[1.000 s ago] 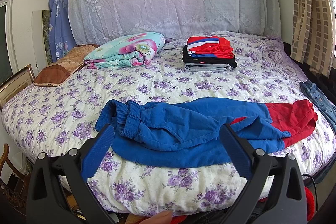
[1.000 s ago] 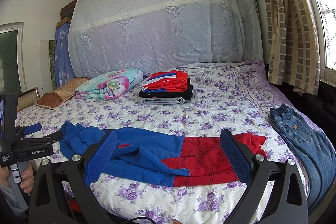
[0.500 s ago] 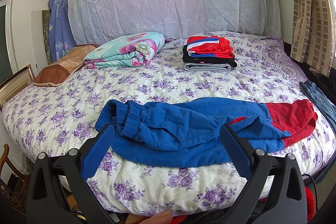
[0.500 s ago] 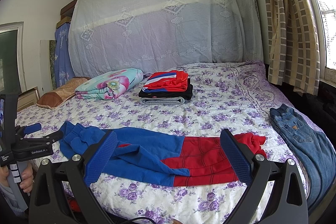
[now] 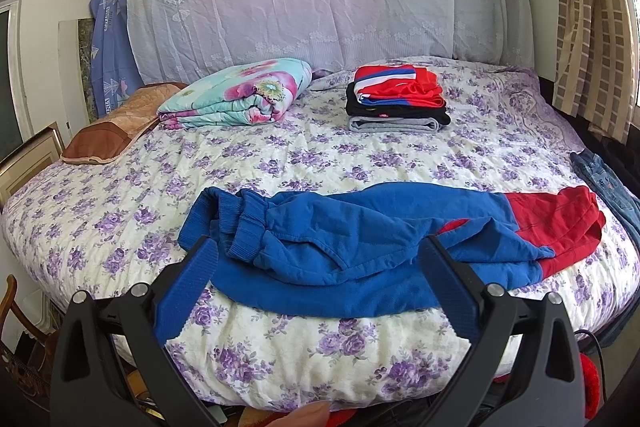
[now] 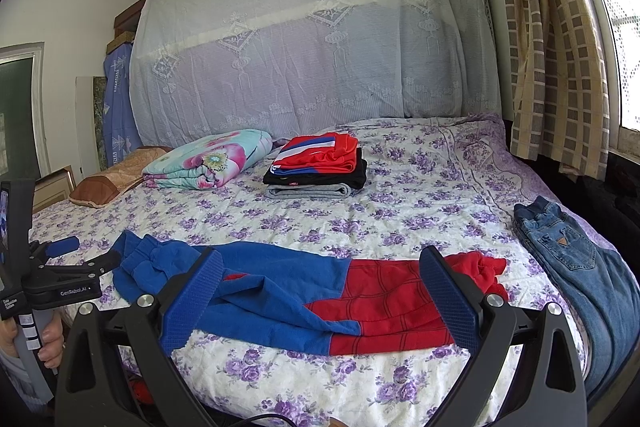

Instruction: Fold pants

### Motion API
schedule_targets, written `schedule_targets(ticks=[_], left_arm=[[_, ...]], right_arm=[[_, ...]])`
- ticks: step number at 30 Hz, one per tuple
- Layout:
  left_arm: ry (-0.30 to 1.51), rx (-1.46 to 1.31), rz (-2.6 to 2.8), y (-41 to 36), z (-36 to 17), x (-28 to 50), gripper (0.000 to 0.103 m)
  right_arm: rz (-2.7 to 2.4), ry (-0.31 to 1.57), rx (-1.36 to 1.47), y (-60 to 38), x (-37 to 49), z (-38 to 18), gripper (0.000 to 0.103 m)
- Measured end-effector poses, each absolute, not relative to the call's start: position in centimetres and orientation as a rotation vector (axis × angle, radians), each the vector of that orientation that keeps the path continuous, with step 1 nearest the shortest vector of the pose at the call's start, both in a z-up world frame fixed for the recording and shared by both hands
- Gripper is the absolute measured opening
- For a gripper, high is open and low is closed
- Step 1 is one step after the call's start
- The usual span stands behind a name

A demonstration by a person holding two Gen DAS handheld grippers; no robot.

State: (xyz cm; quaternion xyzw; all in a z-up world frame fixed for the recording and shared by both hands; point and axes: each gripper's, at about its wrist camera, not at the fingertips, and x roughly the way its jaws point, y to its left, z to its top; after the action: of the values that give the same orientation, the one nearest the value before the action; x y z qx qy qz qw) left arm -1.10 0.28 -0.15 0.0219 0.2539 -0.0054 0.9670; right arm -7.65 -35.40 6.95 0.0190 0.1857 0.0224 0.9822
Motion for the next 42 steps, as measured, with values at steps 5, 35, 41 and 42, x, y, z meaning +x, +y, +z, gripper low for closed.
schedule_targets(ticks=[5, 35, 41, 42], left_arm=[[0.551, 0.035, -0.008, 0.6, -1.4, 0.2, 0.098], [0.8, -0.345, -0.132, 8.6, -5.5, 9.4, 0.098], [0.872, -0.451, -0.2, 10.0, -6.2, 10.0, 0.098], [0.874, -0.476, -0.21, 10.4, -6.3, 10.0, 0.098]], right_arm=[[0.028, 0.44, 0.08, -36.8, -5.2, 4.8, 0.099], [0.149, 0.675, 0.838, -52.1, 3.7, -7.1, 0.069], [0.204, 0.643, 0.787, -50.3, 5.3, -7.1, 0.008], [0.2, 0.638, 0.76, -50.0, 5.4, -6.9, 0.008]])
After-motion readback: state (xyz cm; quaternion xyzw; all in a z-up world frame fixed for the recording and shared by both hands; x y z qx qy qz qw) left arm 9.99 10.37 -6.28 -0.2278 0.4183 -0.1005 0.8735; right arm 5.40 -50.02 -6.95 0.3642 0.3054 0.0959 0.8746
